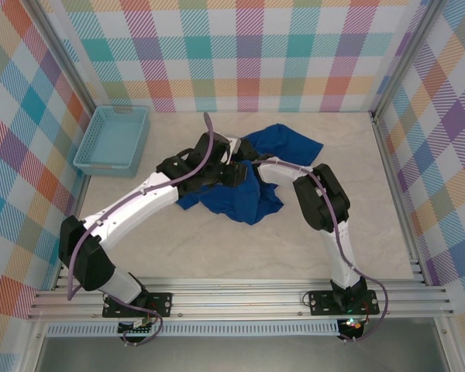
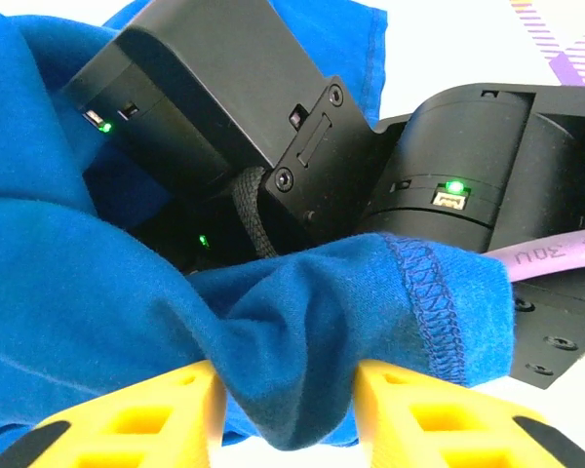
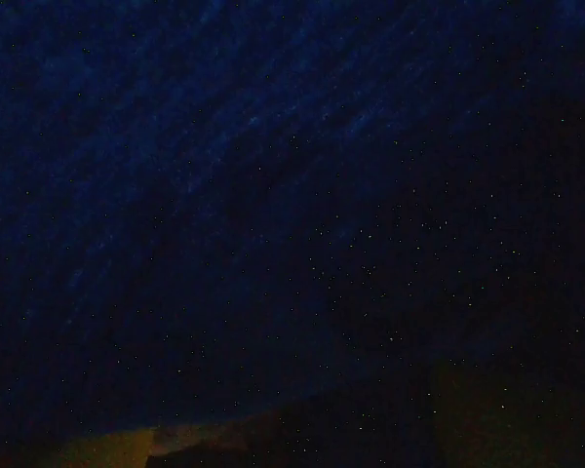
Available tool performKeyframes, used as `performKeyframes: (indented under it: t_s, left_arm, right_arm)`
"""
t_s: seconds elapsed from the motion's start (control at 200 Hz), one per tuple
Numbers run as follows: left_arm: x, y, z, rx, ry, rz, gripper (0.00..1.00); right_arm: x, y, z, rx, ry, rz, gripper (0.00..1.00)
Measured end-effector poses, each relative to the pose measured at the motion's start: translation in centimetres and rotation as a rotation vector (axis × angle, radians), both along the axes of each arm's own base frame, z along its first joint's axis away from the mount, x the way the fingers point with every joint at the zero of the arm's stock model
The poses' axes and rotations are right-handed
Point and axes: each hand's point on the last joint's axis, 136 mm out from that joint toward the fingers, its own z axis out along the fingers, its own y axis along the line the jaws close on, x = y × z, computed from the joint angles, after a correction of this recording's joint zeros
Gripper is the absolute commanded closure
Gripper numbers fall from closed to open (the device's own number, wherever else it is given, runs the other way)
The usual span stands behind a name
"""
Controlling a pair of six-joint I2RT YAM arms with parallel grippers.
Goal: Fold the inside-out t-shirt
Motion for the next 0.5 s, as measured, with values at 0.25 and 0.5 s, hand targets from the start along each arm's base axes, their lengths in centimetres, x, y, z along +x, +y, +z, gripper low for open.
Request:
performKeyframes:
  t_s: [0.25,0.5]
  left_arm:
    - [0.1,0.2,0.1,-0.027,0.022,-0.007,1.0]
    - [-1.0,0.3,3.2,-0.118,-0.023,-0.043,1.0]
  right_arm:
    - [0.0,0.0,0.0,0.001,-0.001,0.0,0.27]
    - [-0.6,0.1,0.0,0.032,-0.012,0.012,0.25]
